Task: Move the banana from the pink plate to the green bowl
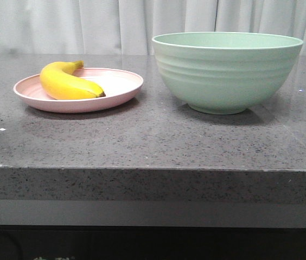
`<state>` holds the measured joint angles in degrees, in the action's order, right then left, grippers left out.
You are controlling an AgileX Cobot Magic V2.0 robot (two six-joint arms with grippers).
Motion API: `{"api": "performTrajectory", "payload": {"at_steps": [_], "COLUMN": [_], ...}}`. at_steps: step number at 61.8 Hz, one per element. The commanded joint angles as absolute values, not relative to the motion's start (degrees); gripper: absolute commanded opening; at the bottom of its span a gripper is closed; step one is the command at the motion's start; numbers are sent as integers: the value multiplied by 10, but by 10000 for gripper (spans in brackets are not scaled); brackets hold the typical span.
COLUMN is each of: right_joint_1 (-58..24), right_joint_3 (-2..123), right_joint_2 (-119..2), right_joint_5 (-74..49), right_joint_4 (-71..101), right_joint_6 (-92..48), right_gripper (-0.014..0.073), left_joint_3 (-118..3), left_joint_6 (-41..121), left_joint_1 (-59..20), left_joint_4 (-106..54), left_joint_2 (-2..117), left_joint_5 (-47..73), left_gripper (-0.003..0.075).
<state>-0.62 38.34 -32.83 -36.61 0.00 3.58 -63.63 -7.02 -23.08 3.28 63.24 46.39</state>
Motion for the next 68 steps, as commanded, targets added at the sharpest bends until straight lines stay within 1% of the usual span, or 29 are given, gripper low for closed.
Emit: {"api": "performTrajectory", "payload": {"at_steps": [1,11,19,29,46,68], "right_joint_1": [-6,-6,-6,-6,-6,-6], "right_joint_3": [401,401,401,401,401,401], "right_joint_2": [-333,-333,-333,-333,-333,-333], "right_joint_5": [-327,-326,-324,-324,-324,-324], "right_joint_4": [0,0,0,7,20,23], "right_joint_6": [29,29,30,30,30,30], "right_gripper": [601,601,601,601,601,601], "left_joint_3": [-711,-805,-874,-943,-992,-1005], "left_joint_6": [-88,-91,-155,-217,-282,-309], "left_joint_1": [-236,-236,-236,-241,-243,-243], "left_joint_4": [12,-63,-62,-63,-55,-28], "left_joint_2": [685,792,870,950,1030,1071], "left_joint_5": [501,556,615,657,672,662], "left_gripper": [545,545,545,545,545,545]}}
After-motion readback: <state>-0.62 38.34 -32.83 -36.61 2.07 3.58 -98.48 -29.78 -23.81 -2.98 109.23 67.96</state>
